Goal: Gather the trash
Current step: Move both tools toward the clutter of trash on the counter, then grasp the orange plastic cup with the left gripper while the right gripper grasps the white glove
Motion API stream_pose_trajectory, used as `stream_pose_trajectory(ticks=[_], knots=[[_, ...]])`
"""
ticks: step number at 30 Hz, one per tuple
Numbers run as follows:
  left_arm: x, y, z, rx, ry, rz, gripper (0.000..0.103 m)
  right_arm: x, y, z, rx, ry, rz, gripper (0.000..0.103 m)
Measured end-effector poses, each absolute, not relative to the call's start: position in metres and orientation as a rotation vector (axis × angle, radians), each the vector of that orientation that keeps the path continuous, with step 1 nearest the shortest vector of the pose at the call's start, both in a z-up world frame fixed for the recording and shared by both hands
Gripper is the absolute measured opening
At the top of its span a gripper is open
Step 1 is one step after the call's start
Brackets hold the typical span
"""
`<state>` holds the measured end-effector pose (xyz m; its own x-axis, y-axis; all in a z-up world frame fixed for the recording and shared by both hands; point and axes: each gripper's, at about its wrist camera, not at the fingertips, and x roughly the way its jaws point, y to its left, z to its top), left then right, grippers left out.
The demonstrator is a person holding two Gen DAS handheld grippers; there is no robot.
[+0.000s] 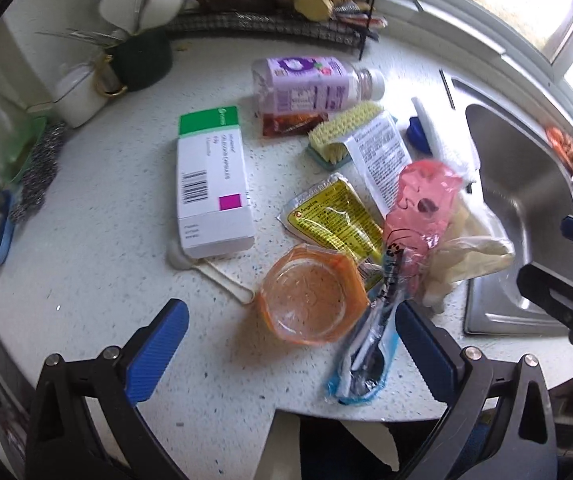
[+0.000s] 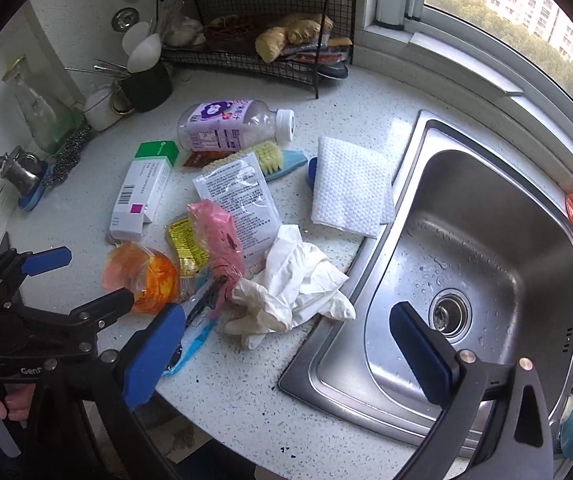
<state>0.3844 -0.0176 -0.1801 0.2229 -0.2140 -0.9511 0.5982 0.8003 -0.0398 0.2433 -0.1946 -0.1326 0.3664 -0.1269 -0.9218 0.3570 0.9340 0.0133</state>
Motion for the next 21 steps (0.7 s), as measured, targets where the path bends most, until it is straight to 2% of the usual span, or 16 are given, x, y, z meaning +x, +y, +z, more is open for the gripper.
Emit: stream_pose_trajectory(ticks=[2,6,9,14,21], knots=[[0.388,-0.022,-0.188,0.377,1.231,-0.595,0.102,0.242,-0.196,-0.137,0.238,1.172,-0.332,0.102],[0.396,-0.028,-0.197,0.364,1.245,-0.607,0.09,0.239,-0.201,-0.144,0.256,1.191,-0.363,0.103],[0.4,-0.03,-0.201,0.364,1.253,-0.61,0.085,0.239,-0.205,-0.145,0.271,1.203,-0.379,0.103],[0.402,-0.035,-0.204,0.366,1.255,-0.637,0.06,0.244,-0.207,-0.145,0.263,1.203,-0.389,0.103],[0.405,-0.03,-0.197,0.342,1.241,-0.628,0.054,0.267,-0.207,-0.157,0.195,1.23,-0.341,0.103]])
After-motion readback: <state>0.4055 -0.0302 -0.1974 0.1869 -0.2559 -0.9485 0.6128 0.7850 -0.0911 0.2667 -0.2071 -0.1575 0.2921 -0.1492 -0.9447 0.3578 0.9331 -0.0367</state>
